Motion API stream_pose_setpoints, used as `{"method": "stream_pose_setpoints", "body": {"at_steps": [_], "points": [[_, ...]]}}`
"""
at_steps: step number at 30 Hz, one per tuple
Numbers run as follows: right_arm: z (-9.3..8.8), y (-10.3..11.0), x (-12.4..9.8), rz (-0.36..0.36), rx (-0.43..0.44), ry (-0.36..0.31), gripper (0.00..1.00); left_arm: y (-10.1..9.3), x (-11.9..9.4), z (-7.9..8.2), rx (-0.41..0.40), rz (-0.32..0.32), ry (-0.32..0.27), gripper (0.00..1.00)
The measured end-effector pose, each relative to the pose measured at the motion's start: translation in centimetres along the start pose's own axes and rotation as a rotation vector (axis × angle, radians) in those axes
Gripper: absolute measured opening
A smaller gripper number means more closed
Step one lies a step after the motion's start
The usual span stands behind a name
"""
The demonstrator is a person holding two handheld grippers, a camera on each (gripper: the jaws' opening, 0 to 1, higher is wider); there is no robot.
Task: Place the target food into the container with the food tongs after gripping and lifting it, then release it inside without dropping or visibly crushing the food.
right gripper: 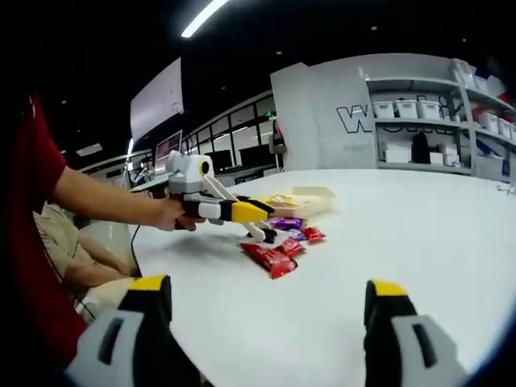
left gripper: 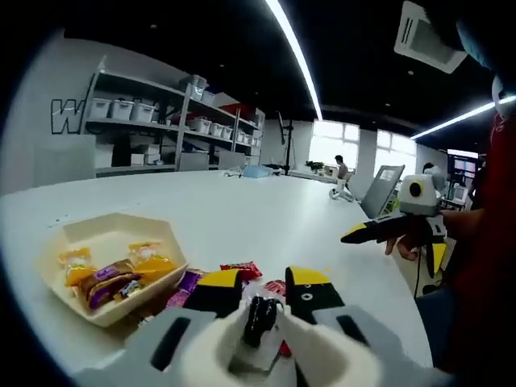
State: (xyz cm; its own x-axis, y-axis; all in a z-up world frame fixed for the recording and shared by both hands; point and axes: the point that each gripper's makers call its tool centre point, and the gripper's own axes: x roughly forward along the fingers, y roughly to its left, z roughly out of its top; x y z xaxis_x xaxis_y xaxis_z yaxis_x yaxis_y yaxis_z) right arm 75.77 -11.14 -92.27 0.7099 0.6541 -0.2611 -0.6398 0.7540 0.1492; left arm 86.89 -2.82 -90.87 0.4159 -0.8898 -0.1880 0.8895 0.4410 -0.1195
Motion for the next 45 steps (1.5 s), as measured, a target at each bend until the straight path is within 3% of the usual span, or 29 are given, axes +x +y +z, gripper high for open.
{"method": "stream_pose_setpoints", "body": {"at_steps": [12,24,45], "points": [[-0.1,0.4,0.7,0.010,0.007,0.008,1.00,0.6,-0.9,2.3,-0.062,-0.007,-0.043,0.21],[0.6,0.4,1.4,0.020,0.011,0.004,1.00,3.8,-1.8,4.6,-0.038,0.041,-0.066,0.21],[0.4,0.2,1.5,0.018,0.009,0.010,1.00,7.2,-1.1,6.1,-0.028,0.085,-0.053,0.21]]}}
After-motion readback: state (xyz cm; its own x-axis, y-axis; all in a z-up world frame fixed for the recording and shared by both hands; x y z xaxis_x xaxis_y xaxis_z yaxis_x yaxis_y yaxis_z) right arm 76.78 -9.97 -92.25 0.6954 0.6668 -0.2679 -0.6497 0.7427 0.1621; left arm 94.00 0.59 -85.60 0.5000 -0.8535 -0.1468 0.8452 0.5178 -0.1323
